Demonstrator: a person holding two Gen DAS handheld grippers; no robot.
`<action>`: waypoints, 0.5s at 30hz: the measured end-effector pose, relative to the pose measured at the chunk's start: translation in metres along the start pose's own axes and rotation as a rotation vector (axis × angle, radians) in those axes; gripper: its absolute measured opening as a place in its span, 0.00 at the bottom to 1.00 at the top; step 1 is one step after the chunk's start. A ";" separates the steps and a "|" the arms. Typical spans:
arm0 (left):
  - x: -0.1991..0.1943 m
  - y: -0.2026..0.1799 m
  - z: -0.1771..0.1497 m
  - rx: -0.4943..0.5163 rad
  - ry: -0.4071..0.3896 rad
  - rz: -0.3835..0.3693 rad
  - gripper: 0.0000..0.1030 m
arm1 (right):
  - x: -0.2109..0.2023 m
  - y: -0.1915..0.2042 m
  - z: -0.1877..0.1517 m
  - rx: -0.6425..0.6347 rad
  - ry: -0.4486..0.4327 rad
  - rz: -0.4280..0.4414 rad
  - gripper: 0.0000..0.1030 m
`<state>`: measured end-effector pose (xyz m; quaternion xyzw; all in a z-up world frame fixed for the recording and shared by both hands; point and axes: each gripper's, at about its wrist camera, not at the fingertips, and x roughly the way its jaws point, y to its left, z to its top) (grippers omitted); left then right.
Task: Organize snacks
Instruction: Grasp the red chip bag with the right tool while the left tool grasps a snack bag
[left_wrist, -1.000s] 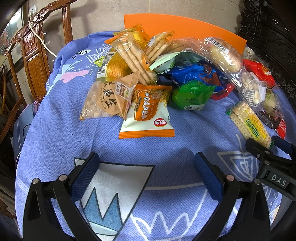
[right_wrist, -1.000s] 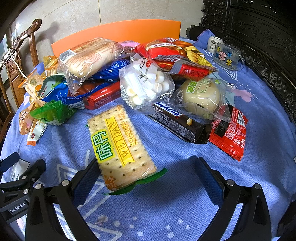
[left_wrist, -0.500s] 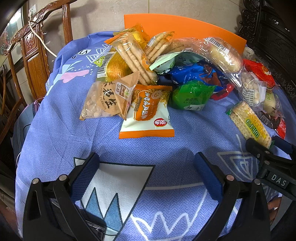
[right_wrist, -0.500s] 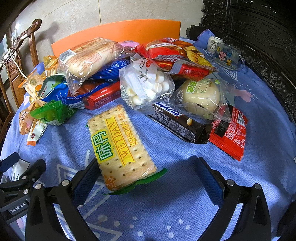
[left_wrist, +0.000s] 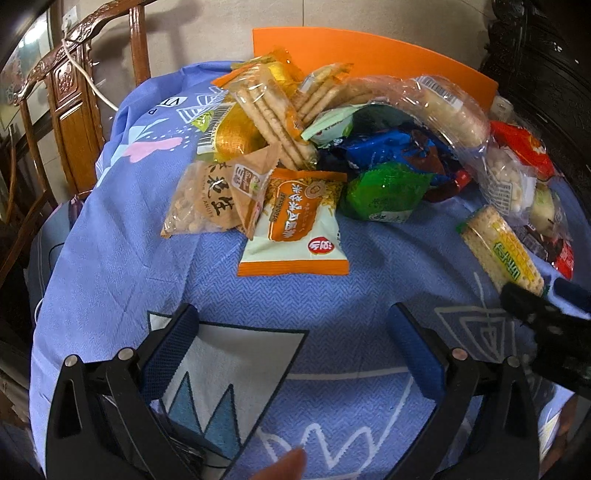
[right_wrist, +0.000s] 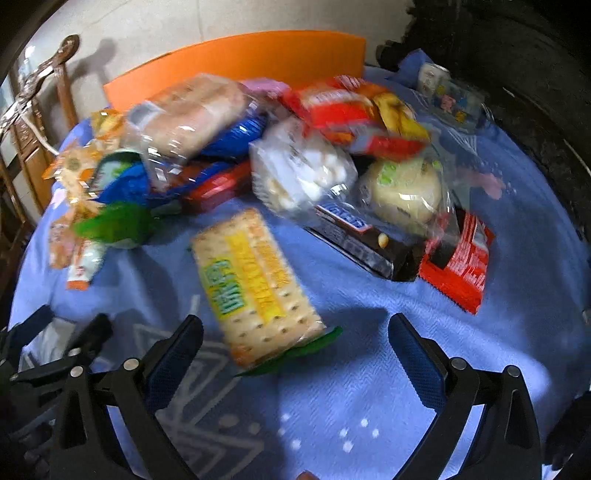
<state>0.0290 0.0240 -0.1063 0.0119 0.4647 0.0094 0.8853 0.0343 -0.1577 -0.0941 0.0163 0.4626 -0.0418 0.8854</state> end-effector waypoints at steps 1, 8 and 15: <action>-0.002 -0.002 0.003 0.025 0.025 0.006 0.96 | -0.009 0.003 0.003 -0.022 -0.010 -0.006 0.97; -0.055 0.001 0.049 0.013 0.089 0.031 0.96 | -0.063 0.000 0.042 -0.086 -0.074 -0.024 0.97; -0.094 -0.009 0.096 -0.046 0.080 0.042 0.96 | -0.092 -0.034 0.084 -0.091 -0.112 0.017 0.97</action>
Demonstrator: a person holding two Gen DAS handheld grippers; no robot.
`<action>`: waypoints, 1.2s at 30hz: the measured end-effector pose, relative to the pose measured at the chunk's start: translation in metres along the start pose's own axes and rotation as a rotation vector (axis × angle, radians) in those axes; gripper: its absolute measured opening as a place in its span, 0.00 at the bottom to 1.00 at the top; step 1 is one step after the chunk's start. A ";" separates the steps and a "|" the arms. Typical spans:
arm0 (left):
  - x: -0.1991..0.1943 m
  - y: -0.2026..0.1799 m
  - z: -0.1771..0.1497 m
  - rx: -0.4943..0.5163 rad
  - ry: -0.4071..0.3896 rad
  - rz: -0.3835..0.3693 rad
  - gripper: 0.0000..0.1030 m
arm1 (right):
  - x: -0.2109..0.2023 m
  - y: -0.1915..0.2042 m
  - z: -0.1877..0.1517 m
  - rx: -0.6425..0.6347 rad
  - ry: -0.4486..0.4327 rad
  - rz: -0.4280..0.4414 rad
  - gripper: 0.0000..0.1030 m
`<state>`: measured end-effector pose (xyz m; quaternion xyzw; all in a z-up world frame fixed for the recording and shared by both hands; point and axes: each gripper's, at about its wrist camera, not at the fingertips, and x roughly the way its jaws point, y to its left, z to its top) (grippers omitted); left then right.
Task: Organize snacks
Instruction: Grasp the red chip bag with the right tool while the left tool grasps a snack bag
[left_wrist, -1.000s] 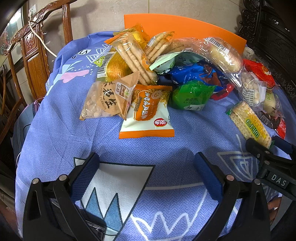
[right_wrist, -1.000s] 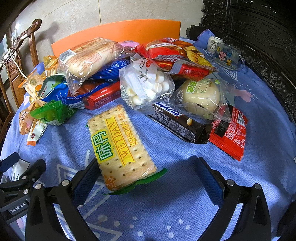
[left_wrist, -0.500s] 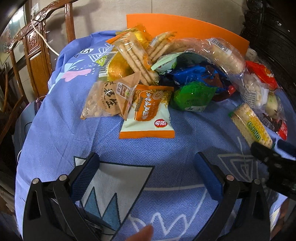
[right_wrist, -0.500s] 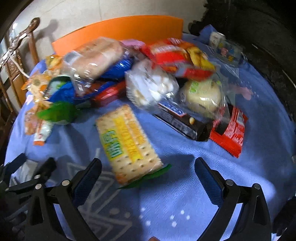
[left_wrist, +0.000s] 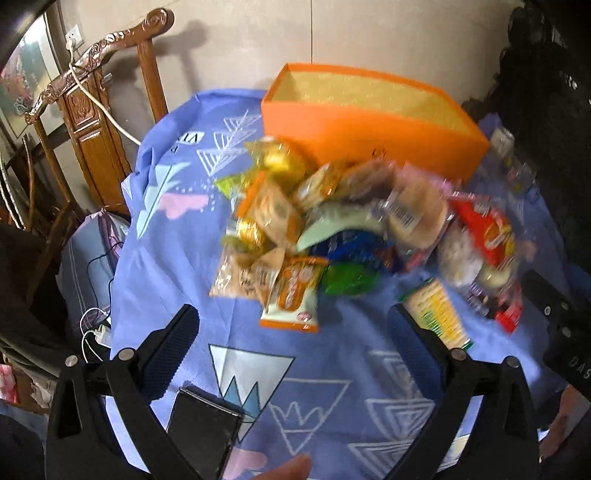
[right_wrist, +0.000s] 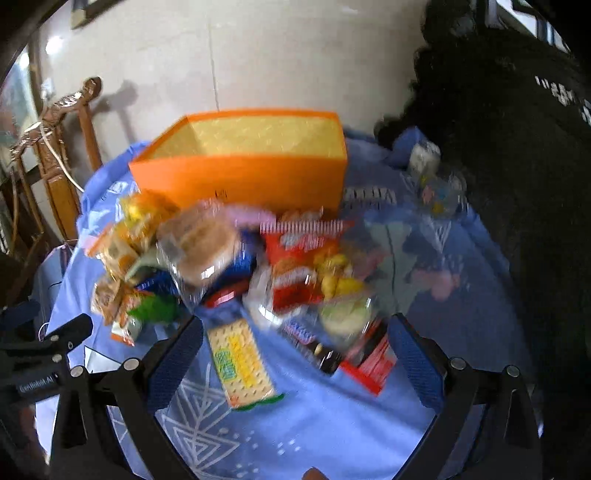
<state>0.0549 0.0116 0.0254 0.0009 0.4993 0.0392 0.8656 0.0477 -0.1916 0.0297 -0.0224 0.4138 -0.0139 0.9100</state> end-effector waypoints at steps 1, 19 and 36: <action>-0.002 -0.002 0.003 -0.009 0.001 0.001 0.96 | 0.000 -0.002 0.004 -0.018 -0.011 -0.004 0.97; 0.042 -0.012 0.052 0.114 0.032 -0.052 0.96 | 0.046 -0.021 0.024 0.023 0.050 -0.079 0.97; 0.098 0.014 0.074 0.107 0.100 -0.063 0.96 | 0.128 -0.013 0.033 -0.011 0.200 0.003 0.76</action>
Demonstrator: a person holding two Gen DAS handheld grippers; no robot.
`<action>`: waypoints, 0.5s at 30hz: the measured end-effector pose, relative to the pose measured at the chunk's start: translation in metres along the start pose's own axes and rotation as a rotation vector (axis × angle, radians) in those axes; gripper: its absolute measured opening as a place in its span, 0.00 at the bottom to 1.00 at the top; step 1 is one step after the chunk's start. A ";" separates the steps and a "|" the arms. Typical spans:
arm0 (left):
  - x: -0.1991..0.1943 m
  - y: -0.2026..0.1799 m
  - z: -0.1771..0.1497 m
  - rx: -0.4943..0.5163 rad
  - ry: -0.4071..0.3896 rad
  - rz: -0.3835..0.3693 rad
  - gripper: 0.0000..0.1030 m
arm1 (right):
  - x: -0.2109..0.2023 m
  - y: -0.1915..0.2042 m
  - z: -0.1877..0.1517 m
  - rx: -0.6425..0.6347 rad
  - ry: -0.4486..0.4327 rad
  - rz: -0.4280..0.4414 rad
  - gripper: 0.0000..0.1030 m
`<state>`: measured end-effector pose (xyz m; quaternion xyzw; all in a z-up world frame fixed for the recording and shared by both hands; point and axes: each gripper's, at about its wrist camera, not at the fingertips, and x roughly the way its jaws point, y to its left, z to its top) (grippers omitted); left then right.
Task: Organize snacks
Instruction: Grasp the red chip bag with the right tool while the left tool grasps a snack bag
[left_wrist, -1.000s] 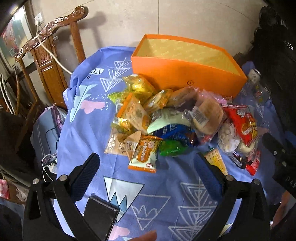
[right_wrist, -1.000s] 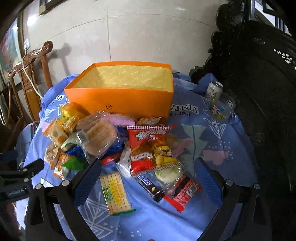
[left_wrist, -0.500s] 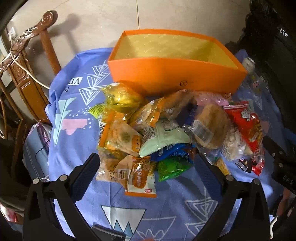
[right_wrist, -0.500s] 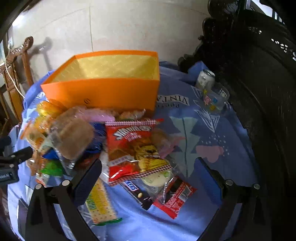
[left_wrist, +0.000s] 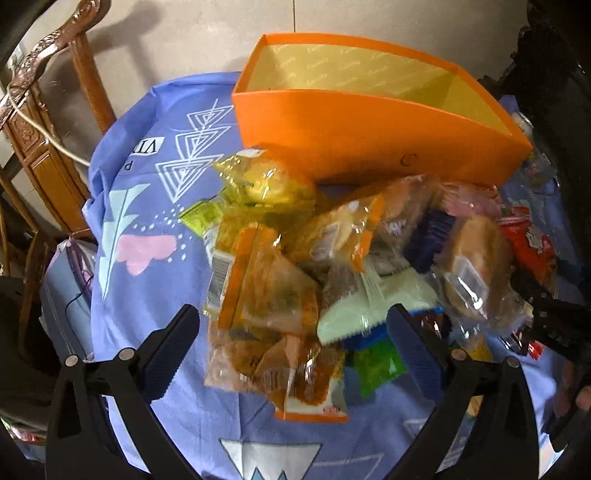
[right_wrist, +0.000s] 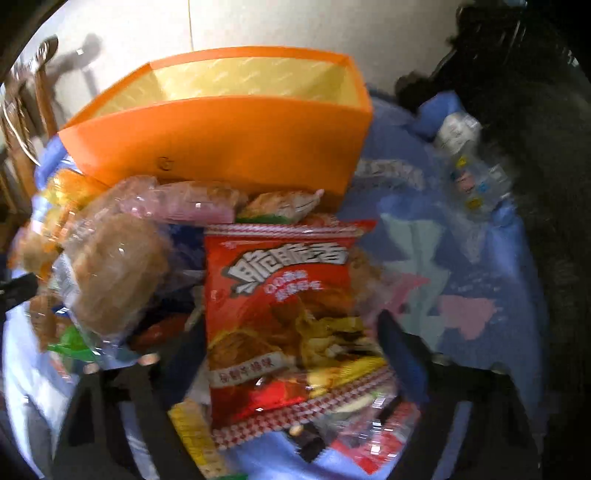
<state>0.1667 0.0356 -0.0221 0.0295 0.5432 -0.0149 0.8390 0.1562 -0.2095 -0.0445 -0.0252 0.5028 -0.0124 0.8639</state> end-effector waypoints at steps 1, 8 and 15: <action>0.004 -0.001 0.005 0.007 -0.002 -0.004 0.96 | 0.001 -0.002 0.000 0.012 0.007 0.021 0.73; 0.032 0.018 0.021 -0.076 0.066 -0.086 0.69 | -0.008 -0.001 -0.001 0.003 0.025 0.071 0.54; 0.033 0.035 0.021 -0.107 0.058 -0.083 0.53 | -0.025 -0.013 -0.008 0.045 0.002 0.140 0.52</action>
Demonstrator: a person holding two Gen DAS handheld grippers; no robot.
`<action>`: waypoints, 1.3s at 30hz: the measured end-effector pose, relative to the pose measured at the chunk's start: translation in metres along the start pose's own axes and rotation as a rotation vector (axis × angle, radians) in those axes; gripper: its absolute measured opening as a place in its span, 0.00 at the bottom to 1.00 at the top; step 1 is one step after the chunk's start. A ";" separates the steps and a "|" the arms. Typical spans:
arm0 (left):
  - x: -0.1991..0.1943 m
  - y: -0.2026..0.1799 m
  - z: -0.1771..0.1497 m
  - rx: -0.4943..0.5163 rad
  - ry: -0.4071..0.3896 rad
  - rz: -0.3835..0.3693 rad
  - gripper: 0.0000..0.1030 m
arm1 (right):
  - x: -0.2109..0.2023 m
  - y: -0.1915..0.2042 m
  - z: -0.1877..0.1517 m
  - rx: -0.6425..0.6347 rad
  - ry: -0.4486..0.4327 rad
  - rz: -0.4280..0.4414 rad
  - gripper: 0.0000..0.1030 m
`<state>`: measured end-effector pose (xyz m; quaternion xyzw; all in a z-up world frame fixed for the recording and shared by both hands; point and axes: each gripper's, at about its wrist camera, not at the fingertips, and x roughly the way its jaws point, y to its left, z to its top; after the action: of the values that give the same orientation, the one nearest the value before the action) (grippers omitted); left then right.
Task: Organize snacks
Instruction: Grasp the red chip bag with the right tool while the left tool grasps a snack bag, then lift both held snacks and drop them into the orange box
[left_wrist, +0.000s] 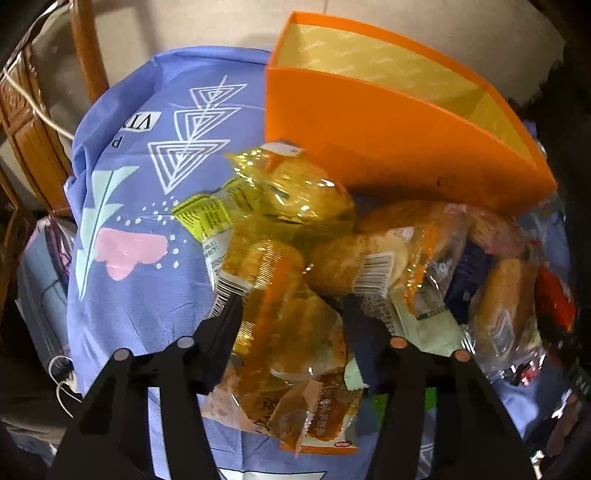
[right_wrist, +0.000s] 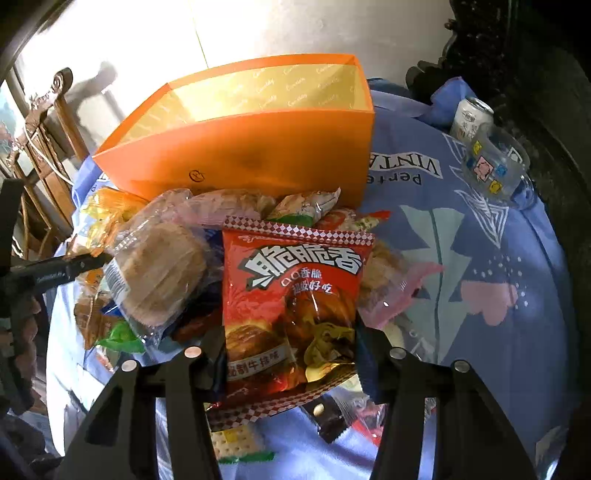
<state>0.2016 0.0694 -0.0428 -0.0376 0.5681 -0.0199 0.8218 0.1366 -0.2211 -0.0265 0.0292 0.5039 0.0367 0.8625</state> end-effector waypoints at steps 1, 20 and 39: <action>0.000 0.001 0.002 -0.001 0.001 -0.004 0.53 | -0.001 -0.001 -0.001 0.000 0.003 0.000 0.52; -0.018 -0.008 -0.033 -0.011 0.031 -0.012 0.23 | -0.026 0.006 -0.006 -0.012 -0.022 -0.007 0.53; -0.134 -0.050 0.026 0.071 -0.231 -0.107 0.21 | -0.080 0.015 0.043 -0.048 -0.191 0.041 0.52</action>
<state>0.1793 0.0310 0.0958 -0.0407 0.4656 -0.0792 0.8805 0.1345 -0.2140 0.0655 0.0225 0.4176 0.0635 0.9061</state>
